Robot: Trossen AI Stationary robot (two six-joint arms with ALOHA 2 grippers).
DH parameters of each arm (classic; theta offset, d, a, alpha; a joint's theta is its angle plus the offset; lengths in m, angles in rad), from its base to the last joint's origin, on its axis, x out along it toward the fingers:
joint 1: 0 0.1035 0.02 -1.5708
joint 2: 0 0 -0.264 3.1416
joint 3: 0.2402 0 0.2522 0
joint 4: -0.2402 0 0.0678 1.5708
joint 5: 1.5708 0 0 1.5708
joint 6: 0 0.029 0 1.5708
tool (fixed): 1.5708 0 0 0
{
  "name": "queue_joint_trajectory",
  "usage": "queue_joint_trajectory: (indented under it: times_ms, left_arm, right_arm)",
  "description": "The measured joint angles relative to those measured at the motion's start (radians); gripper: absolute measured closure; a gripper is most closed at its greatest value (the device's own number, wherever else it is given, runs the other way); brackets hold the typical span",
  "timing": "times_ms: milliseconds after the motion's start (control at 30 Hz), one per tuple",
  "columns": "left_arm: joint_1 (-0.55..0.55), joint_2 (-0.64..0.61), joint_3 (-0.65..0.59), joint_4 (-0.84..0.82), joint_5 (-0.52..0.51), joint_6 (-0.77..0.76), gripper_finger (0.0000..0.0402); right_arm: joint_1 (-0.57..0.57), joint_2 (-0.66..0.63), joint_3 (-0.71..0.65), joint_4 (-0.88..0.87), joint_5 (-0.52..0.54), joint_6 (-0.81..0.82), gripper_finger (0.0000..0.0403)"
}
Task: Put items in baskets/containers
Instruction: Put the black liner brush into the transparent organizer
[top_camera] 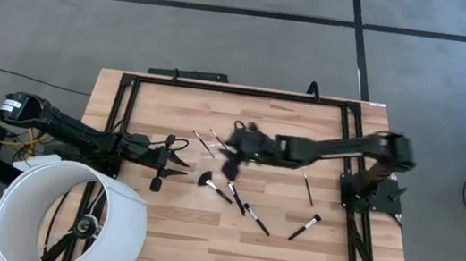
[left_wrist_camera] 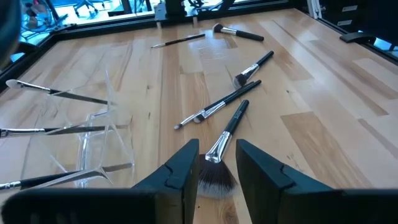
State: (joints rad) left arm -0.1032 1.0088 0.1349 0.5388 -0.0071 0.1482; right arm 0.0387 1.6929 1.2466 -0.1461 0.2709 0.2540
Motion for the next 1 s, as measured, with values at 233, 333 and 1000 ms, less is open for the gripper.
queue_joint_trajectory:
  times_ms: [233,333,1000]
  left_arm:
    - [0.000,0.000,0.000,0.000,0.000,0.001,0.0298]
    - [0.000,0.000,0.000,0.001,0.000,0.002,0.0298]
    - [0.000,0.000,-0.001,0.061,0.000,-0.001,0.0298]
  right_arm:
    - [0.104,-0.179,-0.048,-0.774,0.125,0.617,0.0276]
    - [0.169,-0.192,-0.102,-0.902,0.112,0.794,0.0267]
    - [0.223,-0.440,-0.539,-0.858,0.089,1.054,0.0251]
